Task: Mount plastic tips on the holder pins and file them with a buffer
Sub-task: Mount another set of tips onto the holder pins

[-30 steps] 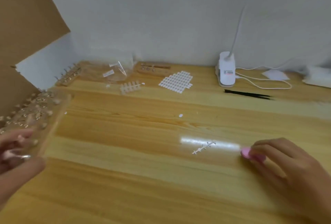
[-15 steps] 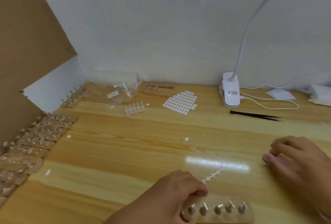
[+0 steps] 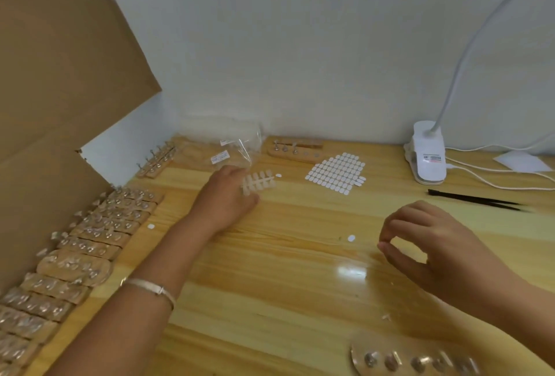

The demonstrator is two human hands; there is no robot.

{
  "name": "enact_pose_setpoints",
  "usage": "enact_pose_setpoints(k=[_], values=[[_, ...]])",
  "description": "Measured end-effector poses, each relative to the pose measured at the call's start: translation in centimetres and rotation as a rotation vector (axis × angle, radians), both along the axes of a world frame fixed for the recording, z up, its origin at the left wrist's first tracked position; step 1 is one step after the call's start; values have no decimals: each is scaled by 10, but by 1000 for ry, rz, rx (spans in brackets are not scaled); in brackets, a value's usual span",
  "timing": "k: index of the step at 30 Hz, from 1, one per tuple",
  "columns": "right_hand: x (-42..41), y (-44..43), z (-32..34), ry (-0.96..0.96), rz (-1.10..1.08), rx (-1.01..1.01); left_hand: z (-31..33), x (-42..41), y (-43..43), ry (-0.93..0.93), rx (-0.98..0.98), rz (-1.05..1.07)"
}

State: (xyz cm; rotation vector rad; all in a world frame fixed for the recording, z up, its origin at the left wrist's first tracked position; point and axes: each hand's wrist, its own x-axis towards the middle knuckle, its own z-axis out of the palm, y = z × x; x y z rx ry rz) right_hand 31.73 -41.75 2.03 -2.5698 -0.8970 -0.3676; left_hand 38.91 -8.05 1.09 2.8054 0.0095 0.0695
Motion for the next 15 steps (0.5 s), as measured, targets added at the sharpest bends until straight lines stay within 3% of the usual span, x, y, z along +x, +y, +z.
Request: enact_pose_setpoints(k=[3, 10, 15], values=[[-13, -16, -6, 82, 17, 147, -6, 31, 5, 51, 69, -20], [-36, -70, -12, 87, -149, 214, -8, 35, 10, 14, -358, 69], [-40, -79, -20, 115, -187, 232, -8, 20, 11, -79, -398, 107]])
